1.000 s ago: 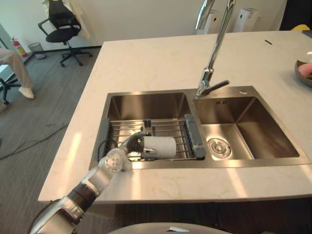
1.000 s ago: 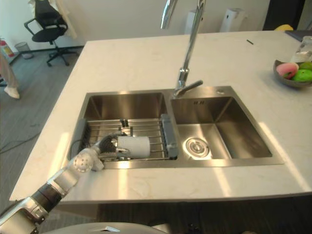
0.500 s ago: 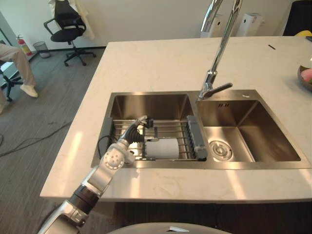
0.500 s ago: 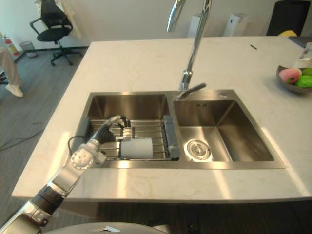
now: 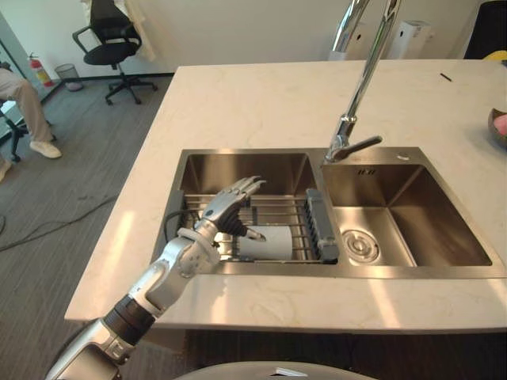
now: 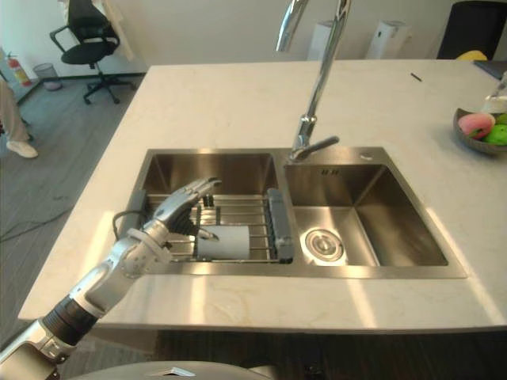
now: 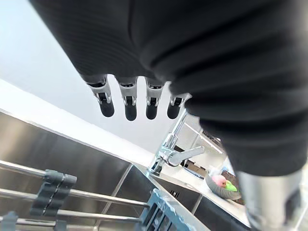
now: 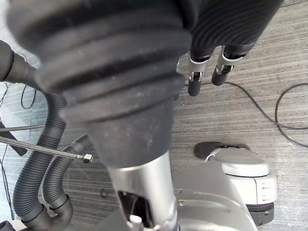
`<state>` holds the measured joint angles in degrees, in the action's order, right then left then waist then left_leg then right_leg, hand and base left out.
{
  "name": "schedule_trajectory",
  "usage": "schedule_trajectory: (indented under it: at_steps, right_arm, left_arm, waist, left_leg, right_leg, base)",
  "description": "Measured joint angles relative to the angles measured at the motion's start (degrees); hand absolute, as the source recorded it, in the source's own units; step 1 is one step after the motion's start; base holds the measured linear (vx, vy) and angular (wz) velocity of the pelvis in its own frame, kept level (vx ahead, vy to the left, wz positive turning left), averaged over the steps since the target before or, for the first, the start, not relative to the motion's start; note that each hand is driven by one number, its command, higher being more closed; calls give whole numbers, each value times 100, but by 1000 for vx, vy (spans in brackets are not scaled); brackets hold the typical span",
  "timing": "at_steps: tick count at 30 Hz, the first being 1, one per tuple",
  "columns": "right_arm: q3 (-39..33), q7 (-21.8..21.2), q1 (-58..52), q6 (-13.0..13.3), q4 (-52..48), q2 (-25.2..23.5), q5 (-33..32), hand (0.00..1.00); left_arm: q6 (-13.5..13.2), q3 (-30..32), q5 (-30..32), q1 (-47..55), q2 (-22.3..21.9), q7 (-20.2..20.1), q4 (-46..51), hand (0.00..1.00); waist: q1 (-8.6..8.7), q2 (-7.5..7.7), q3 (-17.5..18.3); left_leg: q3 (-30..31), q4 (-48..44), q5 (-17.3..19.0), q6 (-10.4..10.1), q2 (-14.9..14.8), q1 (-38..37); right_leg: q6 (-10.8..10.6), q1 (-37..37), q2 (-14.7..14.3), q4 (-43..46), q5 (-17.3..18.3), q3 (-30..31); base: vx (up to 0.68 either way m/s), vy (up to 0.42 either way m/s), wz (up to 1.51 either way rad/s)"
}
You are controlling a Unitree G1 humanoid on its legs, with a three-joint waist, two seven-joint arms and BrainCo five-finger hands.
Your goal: Walk over to the sink, pick up the cup, carry it to the dishwasher, place the cup inside the dishwasher, then close the dishwasher door
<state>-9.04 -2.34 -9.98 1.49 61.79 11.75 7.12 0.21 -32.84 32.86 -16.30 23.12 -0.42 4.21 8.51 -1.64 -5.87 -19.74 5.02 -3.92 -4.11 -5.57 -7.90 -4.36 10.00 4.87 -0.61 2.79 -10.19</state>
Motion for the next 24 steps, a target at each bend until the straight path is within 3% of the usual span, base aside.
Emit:
schedule_trajectory:
  at_steps: [4, 9, 14, 24]
  right_arm:
    - [22, 1, 17, 0, 0, 4, 0, 0]
    - [110, 6, 59, -3, 1, 12, -2, 0]
    - [109, 10, 59, -3, 1, 5, -6, 0]
    - [97, 44, 56, 0, 0, -4, -18, 0]
  left_arm:
    - [299, -269, 128, -13, 156, -501, 1, 0]
    - [704, -442, 237, -34, 174, -743, -50, 0]
    - [824, -446, 227, -91, 167, -483, -349, 0]
    - [709, -446, 98, -104, 153, -100, -775, 0]
  waist:
    - [57, 2, 6]
    - [91, 13, 11]
    - [107, 13, 12]
    - [143, 13, 12]
  left_leg:
    - [-3, 0, 0, 0, 0, 0]
    - [-15, 0, 1, 1, 0, 4]
    - [-42, 0, 1, 1, 0, 2]
    - [-83, 0, 3, 2, -1, -4]
  right_leg:
    - [0, -5, 1, 2, 0, 5]
    - [2, -15, -1, 2, -2, 17]
    - [7, -26, -3, 3, -5, 39]
    - [23, -41, -8, 2, -18, 95]
  base:
    - [0, 0, 0]
    - [0, 0, 0]
    - [0, 0, 0]
    - [0, 0, 0]
